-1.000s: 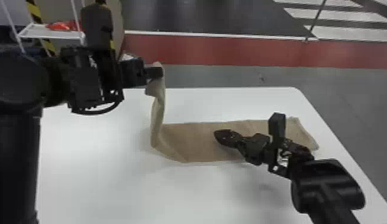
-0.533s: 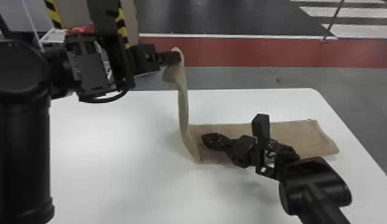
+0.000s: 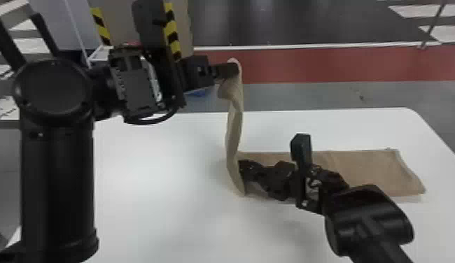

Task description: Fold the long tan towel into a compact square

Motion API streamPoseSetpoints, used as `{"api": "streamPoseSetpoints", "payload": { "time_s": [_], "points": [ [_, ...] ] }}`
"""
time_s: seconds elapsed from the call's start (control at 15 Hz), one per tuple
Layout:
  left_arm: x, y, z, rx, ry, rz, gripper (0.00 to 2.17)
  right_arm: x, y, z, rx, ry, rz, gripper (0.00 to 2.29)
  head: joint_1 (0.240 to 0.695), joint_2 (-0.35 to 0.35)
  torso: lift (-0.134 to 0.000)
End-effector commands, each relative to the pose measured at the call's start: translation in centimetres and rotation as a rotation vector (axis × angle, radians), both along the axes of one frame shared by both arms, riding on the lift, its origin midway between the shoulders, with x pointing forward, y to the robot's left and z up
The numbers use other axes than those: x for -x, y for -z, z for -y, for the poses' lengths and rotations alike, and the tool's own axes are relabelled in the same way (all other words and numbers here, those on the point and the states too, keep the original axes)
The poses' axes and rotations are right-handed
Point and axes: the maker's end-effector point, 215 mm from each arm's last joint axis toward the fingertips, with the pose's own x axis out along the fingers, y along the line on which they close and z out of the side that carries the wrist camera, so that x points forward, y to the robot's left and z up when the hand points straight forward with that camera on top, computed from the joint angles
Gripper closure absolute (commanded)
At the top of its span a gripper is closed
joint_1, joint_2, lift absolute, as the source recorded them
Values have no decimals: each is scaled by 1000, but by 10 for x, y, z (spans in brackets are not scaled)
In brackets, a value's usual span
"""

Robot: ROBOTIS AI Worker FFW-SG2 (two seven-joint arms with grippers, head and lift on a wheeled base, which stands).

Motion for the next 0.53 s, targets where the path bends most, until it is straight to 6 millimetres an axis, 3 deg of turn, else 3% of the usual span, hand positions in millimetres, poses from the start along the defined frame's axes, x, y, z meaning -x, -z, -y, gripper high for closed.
{"api": "streamPoseSetpoints", "payload": {
  "time_s": [0.0, 0.13, 0.27, 0.33, 0.47],
  "points": [
    [0, -1, -2, -2, 1, 2, 1889, 1, -16, -13, -65, -27, -3, 1690, 646, 105, -125],
    [0, 1, -2, -5, -1, -2, 1889, 2, -26, -19, -98, -35, 4, 1686, 641, 118, -125],
    [1, 6, -3, -7, -3, -8, 1889, 11, -28, -12, -128, -14, 1, 1656, 632, 128, -125],
    [0, 7, -4, -11, -10, -9, 1889, 13, -28, 3, -133, 13, 10, 1396, 631, 128, -125],
    [-2, 13, -4, -18, -21, -13, 1889, 13, -28, 67, -111, 97, 39, 417, 635, 123, -125]
  ]
}}
